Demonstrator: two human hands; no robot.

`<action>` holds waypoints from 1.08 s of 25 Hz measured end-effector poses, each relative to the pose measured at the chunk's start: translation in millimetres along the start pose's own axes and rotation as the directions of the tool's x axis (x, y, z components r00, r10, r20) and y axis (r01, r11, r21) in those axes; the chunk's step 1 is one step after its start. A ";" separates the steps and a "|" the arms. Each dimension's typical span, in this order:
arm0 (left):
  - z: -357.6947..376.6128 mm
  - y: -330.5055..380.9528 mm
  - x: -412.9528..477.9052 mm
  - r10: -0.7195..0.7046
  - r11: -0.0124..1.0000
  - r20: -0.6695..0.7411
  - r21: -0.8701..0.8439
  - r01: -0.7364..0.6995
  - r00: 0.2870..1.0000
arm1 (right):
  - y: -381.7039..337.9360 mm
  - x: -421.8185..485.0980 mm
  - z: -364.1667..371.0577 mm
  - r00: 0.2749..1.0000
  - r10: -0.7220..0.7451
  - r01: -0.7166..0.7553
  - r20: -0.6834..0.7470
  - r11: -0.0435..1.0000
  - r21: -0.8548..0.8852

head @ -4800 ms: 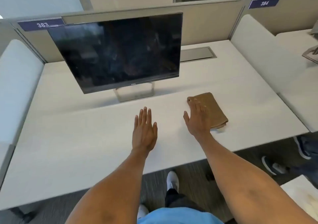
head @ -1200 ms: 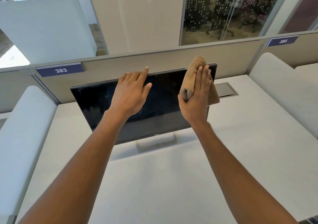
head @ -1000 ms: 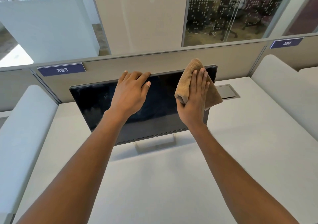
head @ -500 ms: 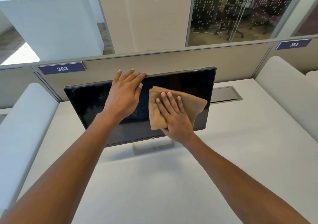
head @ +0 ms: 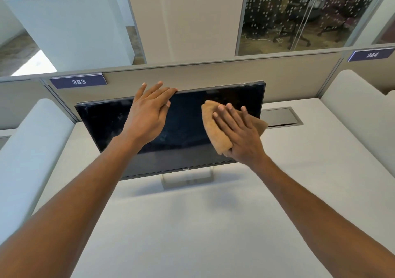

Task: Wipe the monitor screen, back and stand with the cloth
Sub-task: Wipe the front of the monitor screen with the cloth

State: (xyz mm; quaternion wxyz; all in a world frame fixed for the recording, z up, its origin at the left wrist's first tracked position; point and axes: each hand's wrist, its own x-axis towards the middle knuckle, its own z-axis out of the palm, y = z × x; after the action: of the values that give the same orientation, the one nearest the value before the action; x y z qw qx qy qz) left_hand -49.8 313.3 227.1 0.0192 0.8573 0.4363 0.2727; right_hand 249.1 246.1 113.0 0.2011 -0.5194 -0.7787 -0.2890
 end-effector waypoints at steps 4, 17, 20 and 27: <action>0.2 -1.1 0.2 -0.004 1.000 0.001 -0.005 0.004 1.000 | 21.6 5.5 -10.3 0.964 0.215 -0.216 -0.158 0.976 0.016; -0.1 -2.7 1.0 -0.002 1.000 0.025 -0.024 0.002 1.000 | -16.0 -39.4 35.9 0.992 -0.109 0.104 0.064 0.992 0.078; -0.9 -3.6 0.8 -0.004 1.000 0.024 -0.022 0.005 1.000 | -25.9 -68.2 52.7 0.946 -0.272 0.269 0.177 0.962 0.039; -0.3 -5.2 1.0 -0.005 1.000 0.011 -0.022 0.005 1.000 | 6.7 -51.7 32.0 0.922 -0.339 0.346 0.186 0.938 -0.001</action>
State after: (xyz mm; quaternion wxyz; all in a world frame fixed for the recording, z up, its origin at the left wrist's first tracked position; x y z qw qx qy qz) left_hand -53.3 317.2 226.4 0.0318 0.8574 0.4353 0.2725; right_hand 274.5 233.3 58.8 0.0665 -0.4029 -0.8676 -0.2838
